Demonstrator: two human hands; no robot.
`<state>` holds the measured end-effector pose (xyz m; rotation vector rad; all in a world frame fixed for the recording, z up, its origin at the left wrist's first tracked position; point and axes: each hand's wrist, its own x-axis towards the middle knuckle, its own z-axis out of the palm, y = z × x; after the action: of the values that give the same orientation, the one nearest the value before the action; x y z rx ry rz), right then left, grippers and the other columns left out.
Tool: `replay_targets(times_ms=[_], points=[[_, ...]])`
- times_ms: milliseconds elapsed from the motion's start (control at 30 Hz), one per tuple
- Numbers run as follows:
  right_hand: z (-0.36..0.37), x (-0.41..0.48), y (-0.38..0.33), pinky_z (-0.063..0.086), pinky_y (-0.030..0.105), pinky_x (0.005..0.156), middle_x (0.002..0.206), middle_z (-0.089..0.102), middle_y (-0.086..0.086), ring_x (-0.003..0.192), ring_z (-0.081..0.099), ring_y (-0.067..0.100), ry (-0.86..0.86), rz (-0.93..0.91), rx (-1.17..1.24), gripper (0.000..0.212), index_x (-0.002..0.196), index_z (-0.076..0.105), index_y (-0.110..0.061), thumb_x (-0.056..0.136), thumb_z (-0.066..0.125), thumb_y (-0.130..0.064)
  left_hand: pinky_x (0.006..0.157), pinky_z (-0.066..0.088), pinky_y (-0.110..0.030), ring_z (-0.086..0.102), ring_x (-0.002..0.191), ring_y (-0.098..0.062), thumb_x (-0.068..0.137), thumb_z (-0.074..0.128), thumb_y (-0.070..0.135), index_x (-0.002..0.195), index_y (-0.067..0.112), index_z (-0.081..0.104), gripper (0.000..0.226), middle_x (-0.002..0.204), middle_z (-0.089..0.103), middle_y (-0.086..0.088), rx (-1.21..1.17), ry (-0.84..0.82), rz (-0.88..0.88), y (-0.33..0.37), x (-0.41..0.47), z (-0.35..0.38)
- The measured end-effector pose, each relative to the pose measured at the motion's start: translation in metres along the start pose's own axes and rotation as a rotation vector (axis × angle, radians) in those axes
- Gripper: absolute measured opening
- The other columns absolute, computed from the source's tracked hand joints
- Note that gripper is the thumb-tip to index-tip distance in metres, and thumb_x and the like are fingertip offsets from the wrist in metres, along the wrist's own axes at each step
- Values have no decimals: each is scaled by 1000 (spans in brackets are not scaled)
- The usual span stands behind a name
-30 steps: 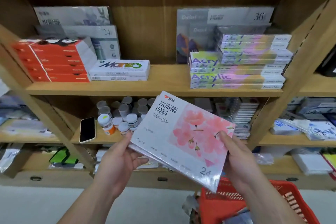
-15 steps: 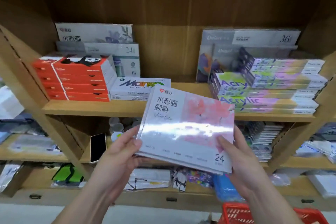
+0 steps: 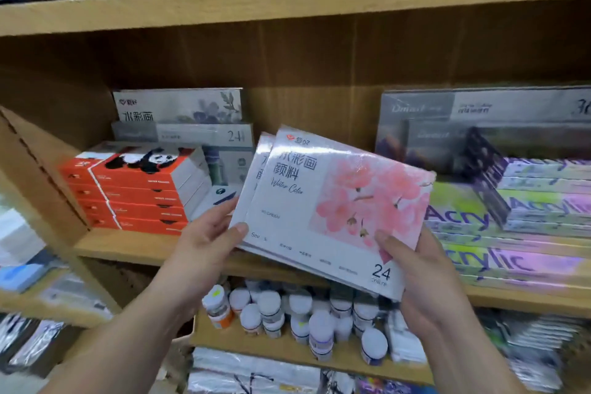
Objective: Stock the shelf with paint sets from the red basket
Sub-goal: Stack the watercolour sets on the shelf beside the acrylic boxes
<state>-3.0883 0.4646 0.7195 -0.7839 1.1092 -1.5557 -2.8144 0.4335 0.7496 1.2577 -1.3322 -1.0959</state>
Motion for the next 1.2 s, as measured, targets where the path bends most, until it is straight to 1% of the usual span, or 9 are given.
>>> replay_targets(times_ms=[100,267,367,533,633,733,867,1067,1200], points=[[7,15,-4,56,38,84,102,80,-3,99,76,21,47,-101,-13,27,118,66,-16,95,65,-2,92,52,-23,65,105,5,99,65,16,133,34,62,39,113,74,20,227,64,117,-3,25,4],[18,46,-29,53,24,79,87,76,-16,83,70,3,161,-299,-163,22,102,64,-27,98,66,-5,105,43,-34,57,122,-16,96,65,40,138,22,62,46,132,62,5,757,22,331,-14,71,-14],[32,69,-45,56,24,72,90,72,-6,81,68,9,214,-392,-272,19,104,61,-18,95,67,-2,102,44,-36,58,119,-24,90,47,62,130,18,69,63,128,65,-1,924,-57,387,-26,90,-22],[51,124,-45,50,26,59,83,71,-5,73,65,12,250,-368,-439,27,104,69,1,77,70,0,101,47,-40,59,117,-27,87,37,69,124,18,72,72,124,67,-3,978,-93,423,-56,107,-15],[59,140,-39,58,20,73,108,76,-10,94,72,3,163,-393,-440,49,123,66,-25,87,73,6,96,51,-42,62,112,-28,89,39,66,118,18,75,67,118,69,-3,1018,-50,467,-69,112,-14],[65,151,-31,55,16,75,112,76,-6,94,72,0,113,-394,-527,45,127,66,-21,88,76,0,94,52,-42,63,107,-27,90,42,65,115,19,76,62,114,69,0,1016,-42,490,-73,114,-14],[72,164,-24,57,31,86,117,75,-1,106,71,18,185,-357,-652,49,127,67,-23,81,81,-28,91,53,-43,64,103,-25,93,44,63,113,20,76,57,111,68,1,1033,-36,545,-82,117,-13],[79,181,0,52,43,93,105,66,7,103,62,33,278,-243,-1058,19,114,63,-11,97,68,-20,93,49,-43,63,106,-26,92,46,60,113,19,75,54,114,68,1,1012,0,606,-88,117,-13],[76,181,9,46,29,87,127,64,6,114,64,28,331,-162,-1065,50,140,55,-16,97,67,-38,94,49,-44,63,107,-26,90,50,60,110,18,76,52,114,69,-1,959,35,636,-92,117,-15]])
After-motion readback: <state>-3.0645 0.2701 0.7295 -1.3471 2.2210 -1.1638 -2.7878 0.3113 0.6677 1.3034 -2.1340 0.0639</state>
